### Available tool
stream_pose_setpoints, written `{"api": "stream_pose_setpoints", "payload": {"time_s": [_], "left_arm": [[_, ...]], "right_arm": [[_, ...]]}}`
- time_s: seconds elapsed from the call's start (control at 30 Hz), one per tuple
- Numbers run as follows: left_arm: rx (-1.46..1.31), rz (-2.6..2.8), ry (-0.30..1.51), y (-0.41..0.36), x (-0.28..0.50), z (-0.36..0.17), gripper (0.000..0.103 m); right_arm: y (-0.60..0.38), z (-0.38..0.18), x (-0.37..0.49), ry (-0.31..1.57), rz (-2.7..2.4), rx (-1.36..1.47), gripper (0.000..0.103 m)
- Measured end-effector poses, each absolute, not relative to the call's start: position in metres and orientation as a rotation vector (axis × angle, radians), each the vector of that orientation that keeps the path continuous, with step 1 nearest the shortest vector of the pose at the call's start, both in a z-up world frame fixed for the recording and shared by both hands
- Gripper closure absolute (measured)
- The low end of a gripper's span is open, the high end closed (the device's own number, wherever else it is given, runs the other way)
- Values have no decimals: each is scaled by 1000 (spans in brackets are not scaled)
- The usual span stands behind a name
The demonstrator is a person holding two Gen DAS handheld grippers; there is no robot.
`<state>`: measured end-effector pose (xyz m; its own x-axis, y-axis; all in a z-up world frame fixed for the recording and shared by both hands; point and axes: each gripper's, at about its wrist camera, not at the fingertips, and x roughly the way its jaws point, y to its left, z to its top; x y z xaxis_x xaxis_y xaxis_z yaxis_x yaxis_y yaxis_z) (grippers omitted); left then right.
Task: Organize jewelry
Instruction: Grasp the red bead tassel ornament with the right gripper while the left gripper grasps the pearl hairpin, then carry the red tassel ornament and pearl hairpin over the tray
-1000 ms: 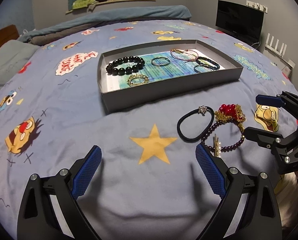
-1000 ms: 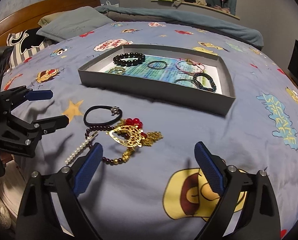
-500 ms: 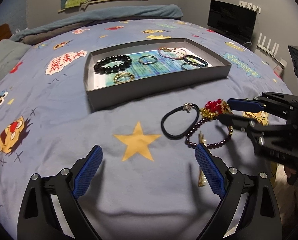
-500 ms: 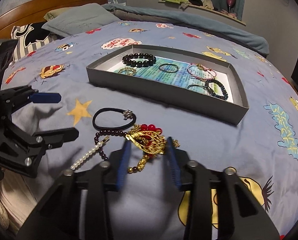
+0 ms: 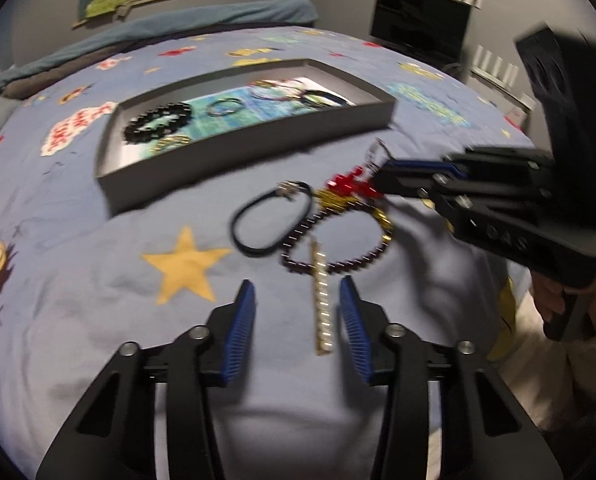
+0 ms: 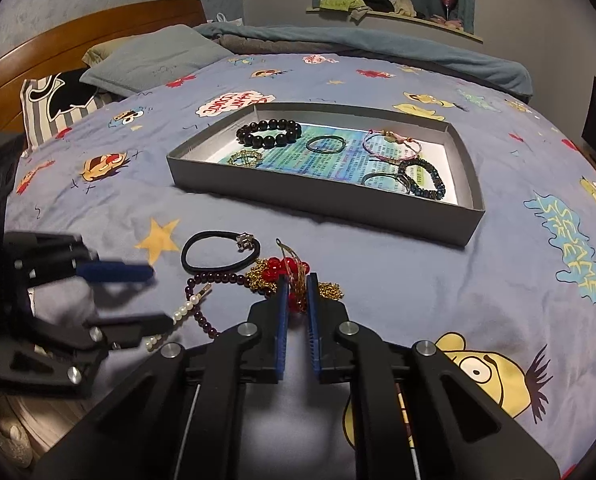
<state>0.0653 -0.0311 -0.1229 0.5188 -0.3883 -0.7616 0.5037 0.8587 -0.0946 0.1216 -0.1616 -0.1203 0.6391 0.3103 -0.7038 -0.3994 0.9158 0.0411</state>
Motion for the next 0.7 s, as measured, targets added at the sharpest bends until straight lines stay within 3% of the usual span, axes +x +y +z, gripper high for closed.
{"api": "stream_pose_setpoints", "payload": {"time_s": [0.17, 0.37, 0.7], "left_arm": [[159, -567, 896, -41, 63, -129, 81], [163, -550, 913, -43, 66, -136, 94], [176, -534, 854, -33, 63, -118, 97]], "right_arm": [[-166, -119, 121, 774, 398, -110, 94], [-171, -120, 121, 781, 394, -94, 94], [-170, -111, 118, 753, 411, -107, 95]]}}
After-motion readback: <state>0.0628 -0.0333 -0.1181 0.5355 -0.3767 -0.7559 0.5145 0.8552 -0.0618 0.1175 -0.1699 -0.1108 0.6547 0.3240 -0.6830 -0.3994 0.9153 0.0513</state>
